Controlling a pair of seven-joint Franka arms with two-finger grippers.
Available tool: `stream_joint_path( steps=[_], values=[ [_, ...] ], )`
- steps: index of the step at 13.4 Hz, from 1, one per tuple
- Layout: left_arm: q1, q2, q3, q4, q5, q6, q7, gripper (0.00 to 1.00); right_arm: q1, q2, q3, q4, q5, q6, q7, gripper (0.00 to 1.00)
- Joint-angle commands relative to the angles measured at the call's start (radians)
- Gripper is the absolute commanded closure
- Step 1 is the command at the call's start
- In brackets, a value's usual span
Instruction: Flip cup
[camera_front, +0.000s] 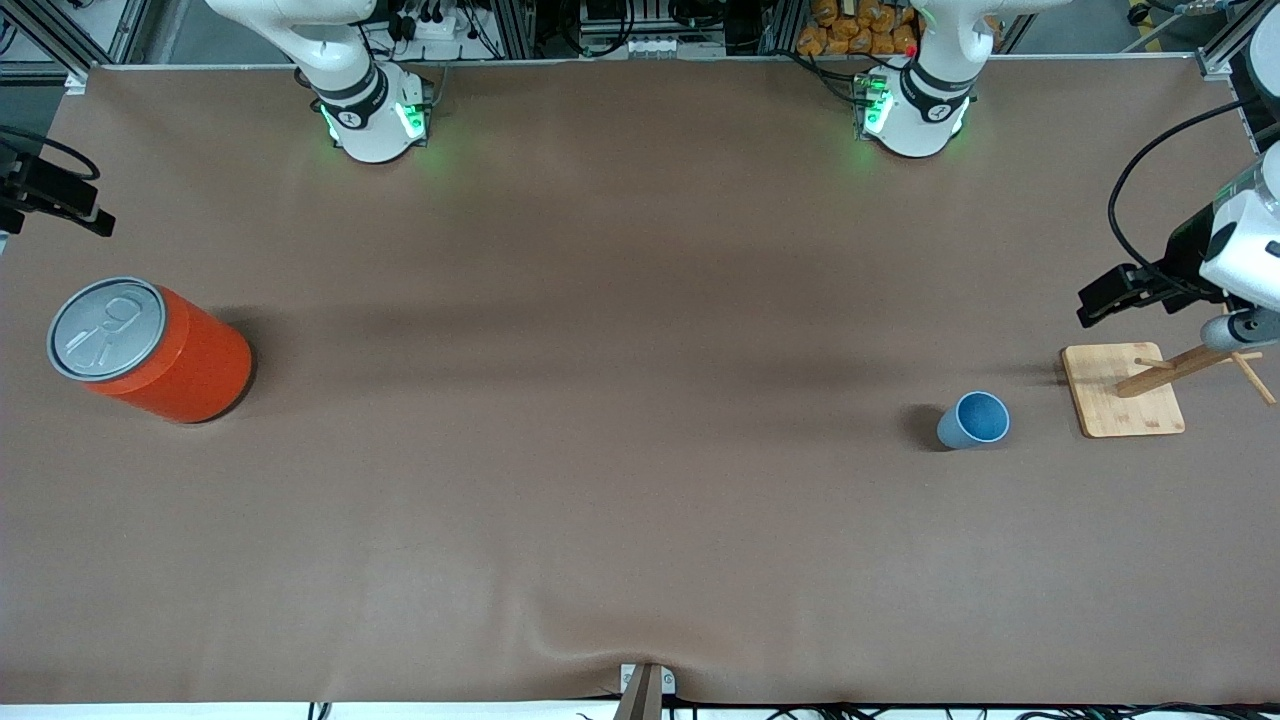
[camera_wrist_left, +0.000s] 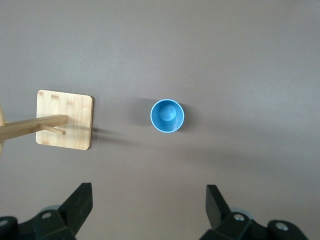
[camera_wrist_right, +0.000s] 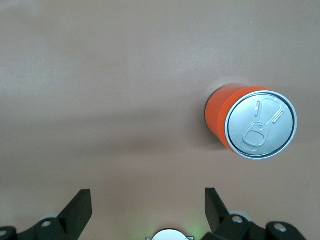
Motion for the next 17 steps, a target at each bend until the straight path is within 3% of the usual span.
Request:
stream_joint_path(
  steps=[1, 6, 12, 17],
  values=[
    [0.006, -0.062, -0.008, -0.048, 0.016, -0.007, 0.019, 0.0, -0.014, 0.003, 0.008, 0.011, 0.007, -0.001, 0.009, 0.0],
    [-0.022, -0.065, 0.015, -0.003, 0.01, -0.014, 0.049, 0.0, -0.014, 0.003, 0.008, 0.011, 0.007, -0.001, 0.009, 0.0],
    [-0.053, -0.075, 0.016, 0.036, 0.01, -0.179, 0.045, 0.0, -0.012, 0.003, 0.008, 0.011, 0.007, -0.001, 0.009, 0.0],
    [-0.059, -0.079, 0.015, 0.06, 0.009, -0.196, 0.052, 0.0, -0.012, 0.003, 0.008, 0.011, 0.007, -0.001, 0.009, 0.0]
  ],
)
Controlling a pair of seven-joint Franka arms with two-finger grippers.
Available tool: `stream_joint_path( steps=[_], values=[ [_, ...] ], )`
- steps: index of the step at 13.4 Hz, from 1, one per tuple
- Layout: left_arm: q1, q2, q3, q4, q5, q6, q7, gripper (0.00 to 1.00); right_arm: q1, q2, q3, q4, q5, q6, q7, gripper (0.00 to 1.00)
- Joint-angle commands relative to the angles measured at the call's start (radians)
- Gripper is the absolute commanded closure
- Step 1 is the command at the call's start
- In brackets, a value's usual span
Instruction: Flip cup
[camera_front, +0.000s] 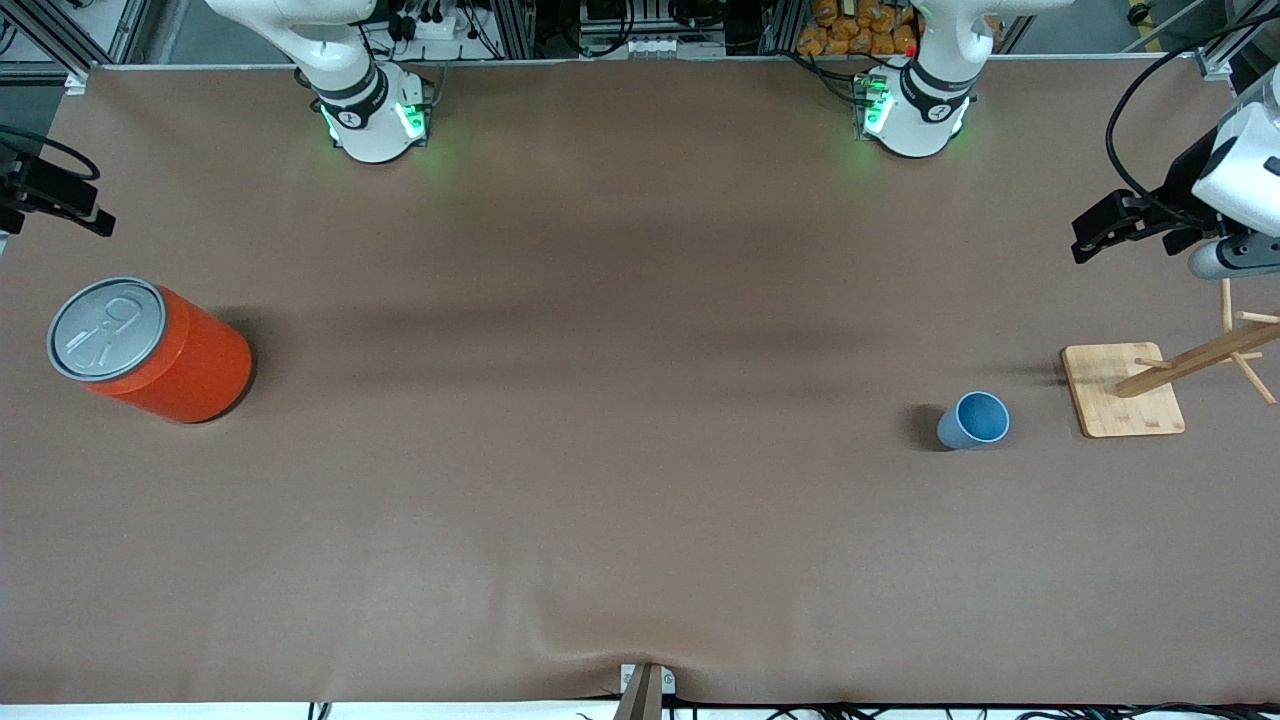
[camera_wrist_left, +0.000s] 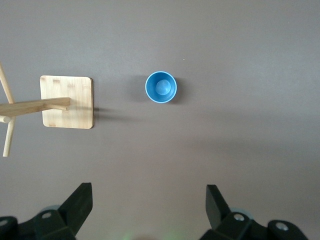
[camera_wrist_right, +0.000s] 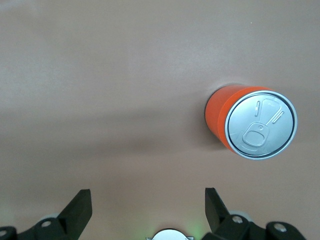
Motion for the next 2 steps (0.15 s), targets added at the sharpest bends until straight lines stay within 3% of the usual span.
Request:
stream_joint_path(
  steps=[1, 2],
  values=[
    [-0.005, -0.012, 0.005, 0.026, 0.011, -0.03, 0.017, 0.0, -0.012, 0.003, 0.008, 0.011, 0.007, -0.002, 0.009, 0.0],
    [-0.007, -0.011, 0.005, 0.035, 0.011, -0.044, 0.017, 0.0, -0.012, 0.004, 0.008, 0.011, 0.007, -0.002, 0.009, 0.0]
  ],
)
